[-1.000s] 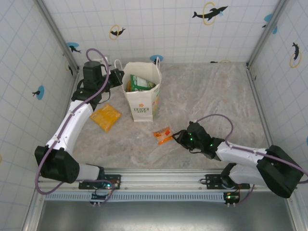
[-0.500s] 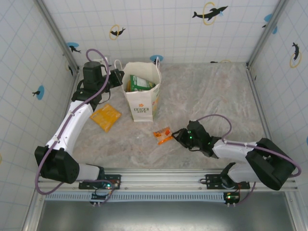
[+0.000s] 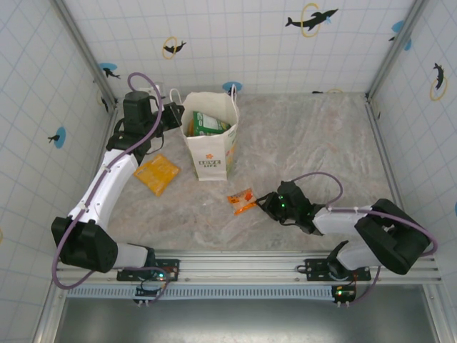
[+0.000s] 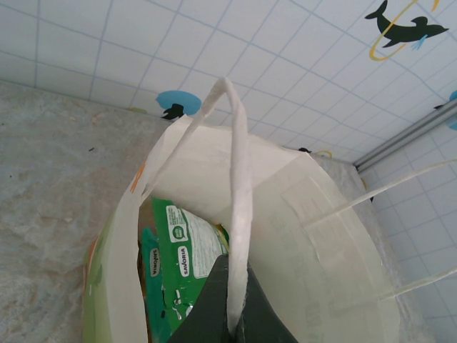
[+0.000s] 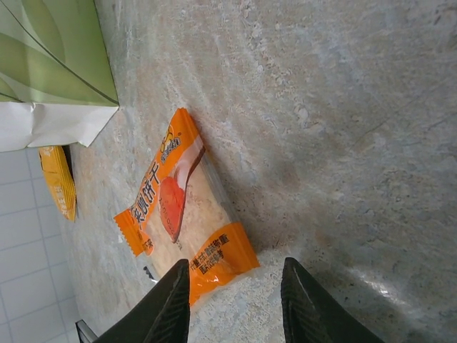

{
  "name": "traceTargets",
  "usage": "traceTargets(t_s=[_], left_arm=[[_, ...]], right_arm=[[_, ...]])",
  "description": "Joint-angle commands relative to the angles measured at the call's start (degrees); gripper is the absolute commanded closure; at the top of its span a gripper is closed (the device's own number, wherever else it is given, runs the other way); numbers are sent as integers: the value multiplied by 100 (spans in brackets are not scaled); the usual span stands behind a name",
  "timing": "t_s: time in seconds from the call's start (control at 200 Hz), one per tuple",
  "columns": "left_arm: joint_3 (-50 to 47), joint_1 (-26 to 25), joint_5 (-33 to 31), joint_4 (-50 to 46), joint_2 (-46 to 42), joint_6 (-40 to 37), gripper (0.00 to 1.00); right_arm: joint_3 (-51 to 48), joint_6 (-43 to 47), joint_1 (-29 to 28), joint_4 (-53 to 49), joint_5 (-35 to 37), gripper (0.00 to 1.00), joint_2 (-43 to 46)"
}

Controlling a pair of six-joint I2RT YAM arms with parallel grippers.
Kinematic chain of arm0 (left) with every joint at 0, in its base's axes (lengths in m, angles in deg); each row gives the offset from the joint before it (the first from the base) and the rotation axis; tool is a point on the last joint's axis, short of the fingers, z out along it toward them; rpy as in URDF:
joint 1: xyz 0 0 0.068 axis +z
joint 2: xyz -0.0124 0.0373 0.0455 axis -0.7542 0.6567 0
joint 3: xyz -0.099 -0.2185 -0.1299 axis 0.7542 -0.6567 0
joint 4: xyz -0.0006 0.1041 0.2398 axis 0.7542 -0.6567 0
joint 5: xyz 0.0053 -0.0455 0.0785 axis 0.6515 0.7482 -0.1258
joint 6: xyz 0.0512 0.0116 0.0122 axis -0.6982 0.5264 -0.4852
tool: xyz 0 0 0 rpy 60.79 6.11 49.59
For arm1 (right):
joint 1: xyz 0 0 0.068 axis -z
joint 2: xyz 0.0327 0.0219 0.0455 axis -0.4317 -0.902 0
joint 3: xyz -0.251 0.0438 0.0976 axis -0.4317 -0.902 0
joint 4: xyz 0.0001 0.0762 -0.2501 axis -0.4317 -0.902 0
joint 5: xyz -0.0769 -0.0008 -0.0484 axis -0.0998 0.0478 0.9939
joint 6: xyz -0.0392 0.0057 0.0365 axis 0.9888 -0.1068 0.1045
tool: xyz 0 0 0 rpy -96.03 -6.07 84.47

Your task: Place the snacks into the paper bag

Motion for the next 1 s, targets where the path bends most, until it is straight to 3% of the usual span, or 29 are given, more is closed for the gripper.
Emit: traceTargets(t_s=[0.0,0.635,0.856,0.996], left_arm=[[-40,26,87,147,-159,39,100],[-22,31,30,98,-118,10,100],[11,23,32,92,-72,6,100],[48,22,0,61,-63,-13,100]], right_arm=[[-86,-57,53,331,13,64,-131],[-57,-125,108,972,-106,70,-804],[-116,-132,112,1152,-135,90,-867],[-178,-89,118,1291,-80,96,-608]])
